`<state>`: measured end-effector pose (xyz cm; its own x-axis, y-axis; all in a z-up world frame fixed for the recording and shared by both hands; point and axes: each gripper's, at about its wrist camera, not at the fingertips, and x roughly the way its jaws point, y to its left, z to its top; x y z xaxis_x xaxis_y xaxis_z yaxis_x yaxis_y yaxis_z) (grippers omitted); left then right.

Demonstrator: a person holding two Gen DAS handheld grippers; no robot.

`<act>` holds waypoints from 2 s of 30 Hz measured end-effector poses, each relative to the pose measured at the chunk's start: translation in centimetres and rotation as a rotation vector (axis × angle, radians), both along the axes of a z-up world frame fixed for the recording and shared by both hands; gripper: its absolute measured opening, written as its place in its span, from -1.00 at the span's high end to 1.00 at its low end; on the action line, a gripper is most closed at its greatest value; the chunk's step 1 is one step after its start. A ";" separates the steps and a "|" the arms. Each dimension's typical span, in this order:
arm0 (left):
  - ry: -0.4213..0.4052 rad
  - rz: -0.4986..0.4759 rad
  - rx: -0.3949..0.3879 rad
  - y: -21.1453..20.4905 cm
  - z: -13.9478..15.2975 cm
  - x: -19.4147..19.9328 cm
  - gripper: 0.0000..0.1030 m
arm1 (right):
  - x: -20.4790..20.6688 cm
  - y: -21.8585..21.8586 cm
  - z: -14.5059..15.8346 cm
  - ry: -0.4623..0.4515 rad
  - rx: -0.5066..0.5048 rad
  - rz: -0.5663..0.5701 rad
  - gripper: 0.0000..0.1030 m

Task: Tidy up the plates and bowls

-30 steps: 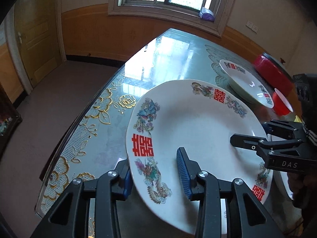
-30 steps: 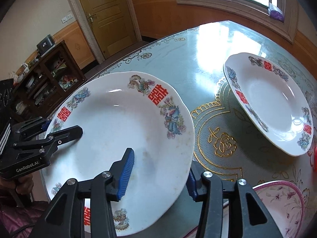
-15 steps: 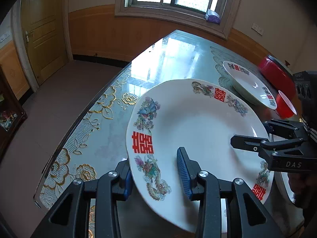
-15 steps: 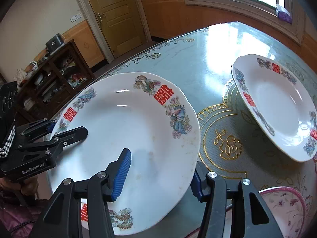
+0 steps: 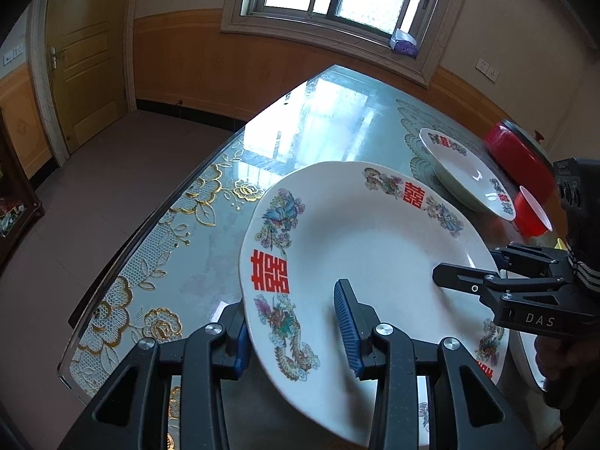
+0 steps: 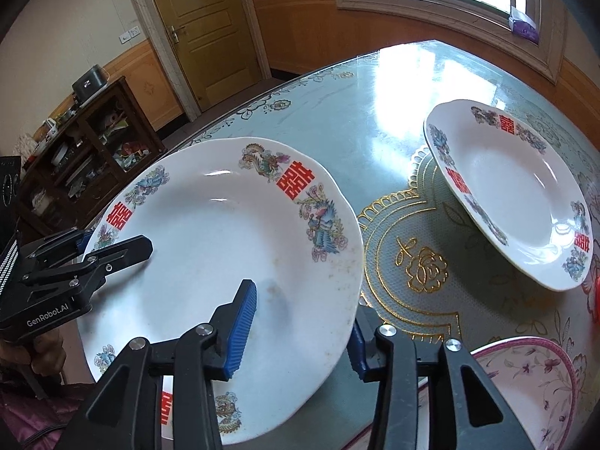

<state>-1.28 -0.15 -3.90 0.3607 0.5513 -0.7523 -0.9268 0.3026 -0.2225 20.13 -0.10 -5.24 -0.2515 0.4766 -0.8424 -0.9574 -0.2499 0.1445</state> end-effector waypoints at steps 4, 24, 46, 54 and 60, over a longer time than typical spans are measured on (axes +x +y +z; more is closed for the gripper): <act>0.010 -0.008 -0.008 0.2 -0.2 0.1 0.24 | 0.5 -0.4 0.2 0.035 0.001 -0.017 0.17; -0.046 -0.106 0.024 -1.1 0.9 0.7 0.26 | 2.1 -3.4 1.7 0.105 0.091 -0.027 0.35; -0.067 -0.480 0.124 -5.2 5.0 11.0 0.20 | 9.7 -14.7 6.8 0.034 0.251 -0.410 0.35; -0.067 -0.633 0.042 -7.3 3.4 16.8 0.20 | 13.8 -19.5 5.4 0.031 0.185 -0.586 0.35; -0.018 -0.629 0.013 -7.4 2.3 18.9 0.20 | 15.3 -20.0 3.9 0.047 0.149 -0.624 0.35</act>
